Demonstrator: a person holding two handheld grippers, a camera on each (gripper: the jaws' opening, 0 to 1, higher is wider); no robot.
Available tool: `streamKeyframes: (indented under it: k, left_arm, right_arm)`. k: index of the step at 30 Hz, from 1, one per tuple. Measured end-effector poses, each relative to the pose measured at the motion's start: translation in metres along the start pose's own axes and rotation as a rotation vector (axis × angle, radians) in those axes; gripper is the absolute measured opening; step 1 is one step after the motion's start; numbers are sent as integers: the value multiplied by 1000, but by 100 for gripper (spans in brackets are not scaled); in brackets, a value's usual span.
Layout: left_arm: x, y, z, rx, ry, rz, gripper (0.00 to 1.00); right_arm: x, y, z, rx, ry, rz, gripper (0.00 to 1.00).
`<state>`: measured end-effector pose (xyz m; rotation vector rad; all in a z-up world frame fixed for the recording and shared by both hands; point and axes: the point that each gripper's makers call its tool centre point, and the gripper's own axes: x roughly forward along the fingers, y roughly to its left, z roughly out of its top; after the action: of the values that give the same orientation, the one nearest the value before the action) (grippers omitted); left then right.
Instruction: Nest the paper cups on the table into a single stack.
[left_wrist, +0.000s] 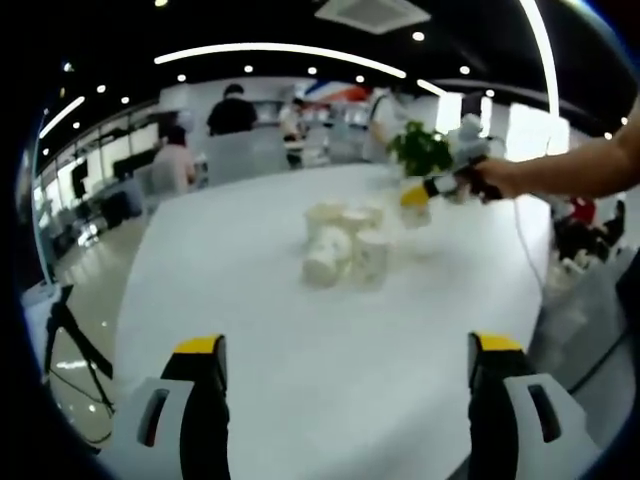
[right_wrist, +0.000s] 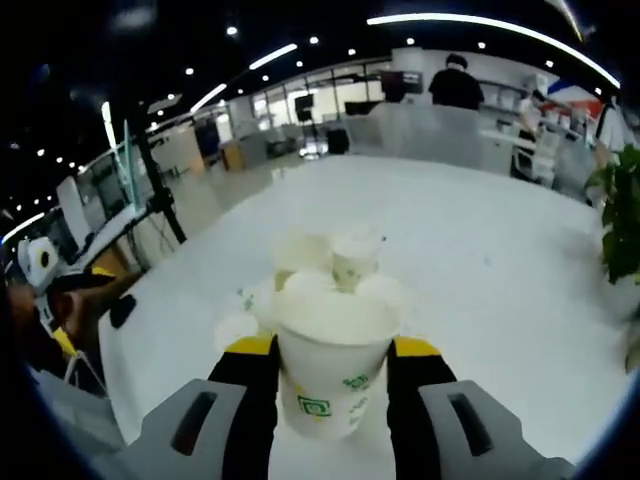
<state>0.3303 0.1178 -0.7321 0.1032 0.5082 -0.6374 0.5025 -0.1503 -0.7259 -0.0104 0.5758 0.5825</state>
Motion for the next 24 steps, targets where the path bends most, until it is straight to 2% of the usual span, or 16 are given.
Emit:
streamKeyframes:
  k: [3, 4, 7, 13, 18, 24]
  left_arm:
    - [-1, 0, 1, 2, -2, 0, 100]
    - [-1, 0, 2, 3, -4, 0, 100]
    - [-2, -1, 5, 4, -10, 1, 100]
    - [-3, -4, 8, 7, -21, 2, 100]
    - [-7, -3, 7, 12, -18, 6, 100]
    - [-10, -3, 8, 10, -23, 10, 100]
  right_arm:
    - [-8, 3, 24, -8, -94, 25, 39]
    - [-10, 2, 24, -11, -90, 20, 39]
    - [-15, 1, 37, -24, -131, 21, 39]
    - [-23, -2, 48, -66, -170, -2, 39]
    - [-33, 9, 62, -94, -259, 53, 39]
    - [-37, 10, 61, -108, -268, 47, 39]
